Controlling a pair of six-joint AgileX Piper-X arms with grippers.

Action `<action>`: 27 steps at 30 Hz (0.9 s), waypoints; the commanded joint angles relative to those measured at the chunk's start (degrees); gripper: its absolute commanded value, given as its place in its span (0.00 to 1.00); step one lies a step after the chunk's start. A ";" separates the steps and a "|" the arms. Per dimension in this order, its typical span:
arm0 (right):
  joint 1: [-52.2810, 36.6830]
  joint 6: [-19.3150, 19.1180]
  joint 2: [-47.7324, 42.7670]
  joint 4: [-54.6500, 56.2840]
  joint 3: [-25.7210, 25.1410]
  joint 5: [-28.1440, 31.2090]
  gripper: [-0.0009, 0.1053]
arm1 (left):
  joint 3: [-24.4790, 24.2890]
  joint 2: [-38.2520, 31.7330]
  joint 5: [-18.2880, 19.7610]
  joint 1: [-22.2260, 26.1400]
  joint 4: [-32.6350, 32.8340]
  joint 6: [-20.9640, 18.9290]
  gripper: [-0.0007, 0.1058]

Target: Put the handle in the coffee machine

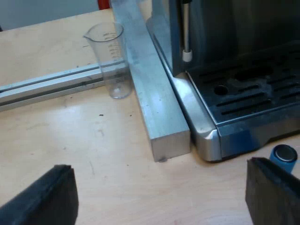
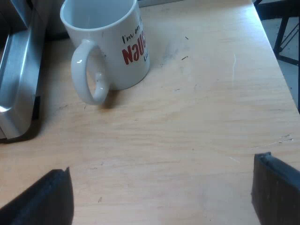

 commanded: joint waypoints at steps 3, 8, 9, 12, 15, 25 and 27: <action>-0.24 -0.64 -2.65 -0.69 -0.28 0.27 0.74 | -0.02 -7.80 0.23 -1.20 -1.04 -0.19 0.71; -0.24 -0.64 -2.65 -0.69 -0.28 0.27 0.74 | -0.02 -7.80 0.23 -2.71 -1.04 -0.19 0.71; -0.24 -0.21 -2.65 -0.69 -0.28 0.27 0.74 | -0.02 -7.80 0.35 -3.03 -1.04 -0.19 0.71; -0.24 2.89 -2.65 -0.82 -0.28 0.27 0.74 | -0.30 -7.40 1.20 -3.69 -0.55 -0.19 0.71; -0.24 3.62 -2.65 -0.82 -0.28 -1.18 0.74 | -1.20 -6.42 4.67 -3.80 0.31 -0.19 0.71; -0.24 3.45 0.46 1.32 -3.72 -6.99 0.74 | -7.28 1.53 14.95 -4.61 0.72 -0.19 0.71; -0.24 3.45 1.09 1.50 -3.87 -7.58 0.74 | -7.28 1.53 14.95 -4.61 0.72 -0.19 0.71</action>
